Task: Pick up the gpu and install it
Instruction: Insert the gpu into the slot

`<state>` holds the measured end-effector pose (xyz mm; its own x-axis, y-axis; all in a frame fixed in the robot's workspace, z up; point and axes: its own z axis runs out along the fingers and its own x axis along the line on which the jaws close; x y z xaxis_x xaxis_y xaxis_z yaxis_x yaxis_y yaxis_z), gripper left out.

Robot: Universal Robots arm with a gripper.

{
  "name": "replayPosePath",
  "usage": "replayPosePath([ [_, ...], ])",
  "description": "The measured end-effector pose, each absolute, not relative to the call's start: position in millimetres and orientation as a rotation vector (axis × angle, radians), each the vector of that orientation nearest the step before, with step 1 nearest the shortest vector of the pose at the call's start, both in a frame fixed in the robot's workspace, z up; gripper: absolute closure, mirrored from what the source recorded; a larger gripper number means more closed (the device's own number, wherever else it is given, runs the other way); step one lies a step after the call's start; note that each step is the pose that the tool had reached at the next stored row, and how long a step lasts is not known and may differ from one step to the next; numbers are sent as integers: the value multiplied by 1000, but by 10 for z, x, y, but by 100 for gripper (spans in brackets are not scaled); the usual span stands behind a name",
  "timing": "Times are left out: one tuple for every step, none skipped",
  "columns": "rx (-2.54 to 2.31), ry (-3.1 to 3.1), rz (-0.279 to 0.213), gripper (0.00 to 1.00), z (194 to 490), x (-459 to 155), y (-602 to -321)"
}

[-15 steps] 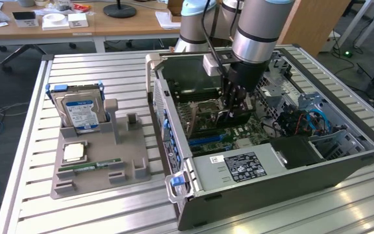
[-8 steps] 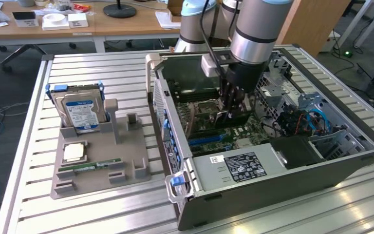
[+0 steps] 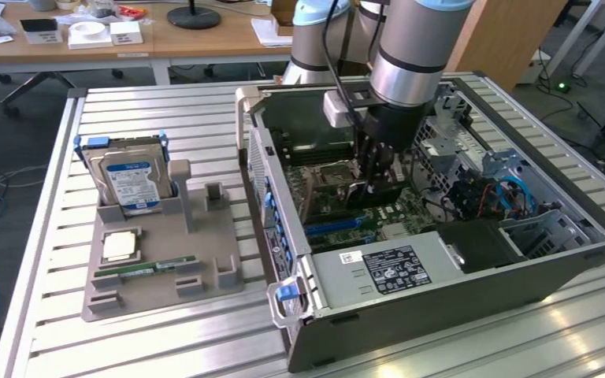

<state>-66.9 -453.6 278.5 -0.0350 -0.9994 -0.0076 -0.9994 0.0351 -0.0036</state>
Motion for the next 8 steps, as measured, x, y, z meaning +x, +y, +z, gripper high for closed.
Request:
replayPosePath([
  [-2177, 2254, 4, 73, 2785, -670, -4536],
  [-2176, 2254, 4, 73, 2784, -675, -4536],
  [-2176, 2254, 4, 73, 2783, -681, -4536],
  [-2176, 2254, 3, 73, 2782, -690, -4536],
  [-2175, 2253, 3, 73, 2781, -700, -4536],
  [-2175, 2253, 1, 73, 2780, -710, -4536],
  [-2175, 2252, 1, 73, 2779, -721, -4536],
  [-2174, 2252, 0, 73, 2778, -730, -4536],
])
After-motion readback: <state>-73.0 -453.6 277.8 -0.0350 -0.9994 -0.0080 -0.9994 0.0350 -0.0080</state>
